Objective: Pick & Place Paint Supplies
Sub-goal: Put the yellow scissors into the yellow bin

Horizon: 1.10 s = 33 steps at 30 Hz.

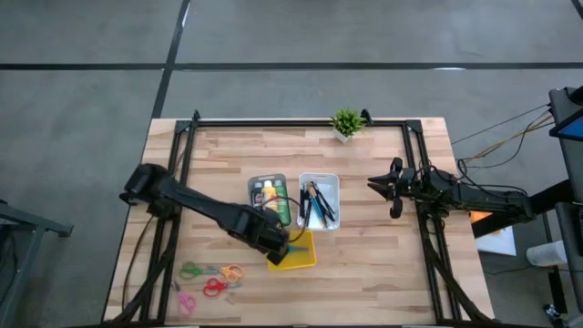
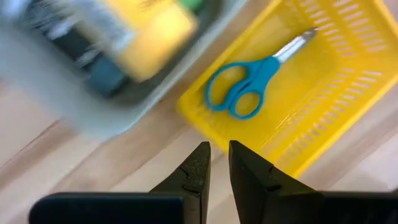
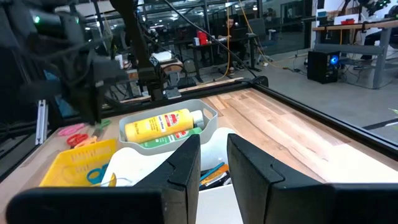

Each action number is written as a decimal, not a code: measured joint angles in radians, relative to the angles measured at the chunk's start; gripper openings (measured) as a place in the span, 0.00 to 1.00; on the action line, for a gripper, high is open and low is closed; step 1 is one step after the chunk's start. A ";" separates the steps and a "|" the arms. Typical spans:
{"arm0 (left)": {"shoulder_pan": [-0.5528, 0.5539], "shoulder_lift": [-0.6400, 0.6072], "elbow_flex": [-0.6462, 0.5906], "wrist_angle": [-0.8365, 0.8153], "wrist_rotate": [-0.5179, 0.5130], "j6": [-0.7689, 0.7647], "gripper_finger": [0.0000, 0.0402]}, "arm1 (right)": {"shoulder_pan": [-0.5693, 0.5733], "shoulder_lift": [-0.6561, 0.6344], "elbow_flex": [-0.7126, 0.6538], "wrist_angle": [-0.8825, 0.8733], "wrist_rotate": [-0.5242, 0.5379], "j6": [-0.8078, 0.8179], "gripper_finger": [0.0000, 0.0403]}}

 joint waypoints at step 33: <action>-0.311 -0.135 -0.319 0.244 0.048 -1.114 0.15 | 0.000 0.000 0.000 0.000 0.000 0.000 0.19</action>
